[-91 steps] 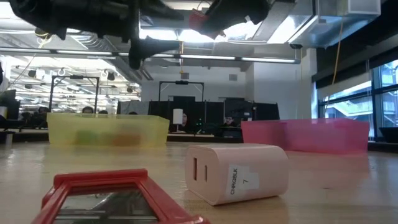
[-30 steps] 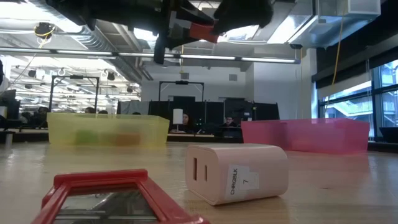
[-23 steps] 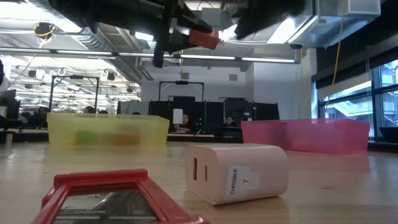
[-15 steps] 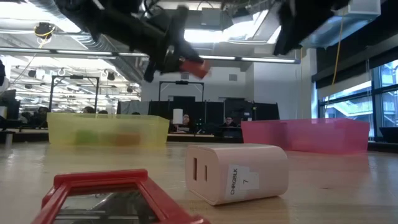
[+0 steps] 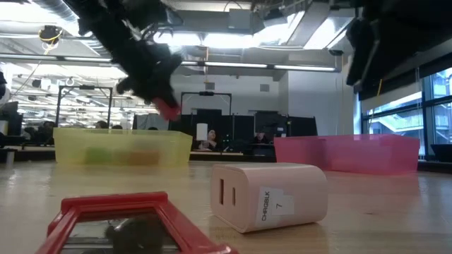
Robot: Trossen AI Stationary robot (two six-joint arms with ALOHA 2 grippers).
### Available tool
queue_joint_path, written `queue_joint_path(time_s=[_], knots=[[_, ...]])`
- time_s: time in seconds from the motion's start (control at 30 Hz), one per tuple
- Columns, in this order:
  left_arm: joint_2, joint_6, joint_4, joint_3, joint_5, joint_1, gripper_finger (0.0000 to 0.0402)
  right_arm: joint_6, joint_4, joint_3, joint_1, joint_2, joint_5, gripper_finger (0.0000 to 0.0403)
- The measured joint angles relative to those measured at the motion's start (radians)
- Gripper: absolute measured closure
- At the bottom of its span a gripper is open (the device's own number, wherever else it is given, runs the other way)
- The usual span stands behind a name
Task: Pick & Place Office items
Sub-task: Put the red charger adapter into the yellow bin, then put the light purple charger adapter into the yellow bin
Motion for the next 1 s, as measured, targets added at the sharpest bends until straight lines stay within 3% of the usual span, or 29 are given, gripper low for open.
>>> queue_joint_path(time_s=[0.13,0.3,0.6,1.0], knots=[[-0.003,-0.072,-0.144,-0.012,-0.075,-0.002,0.0267,0.083,0.04,-0.054,0.035,0.001,-0.017,0.0069],[-0.003,-0.117,-0.151,-0.058,-0.101,-0.008,0.0267,0.133,0.139,-0.1,0.074,0.001,-0.078,0.0069],[-0.004,-0.134,-0.159,-0.106,-0.19,-0.008,0.0265,0.105,0.246,-0.103,0.137,0.006,-0.055,0.0069],[-0.003,-0.145,-0.159,-0.109,-0.201,-0.007,0.0198,0.106,0.254,-0.103,0.144,0.006,-0.055,0.0069]])
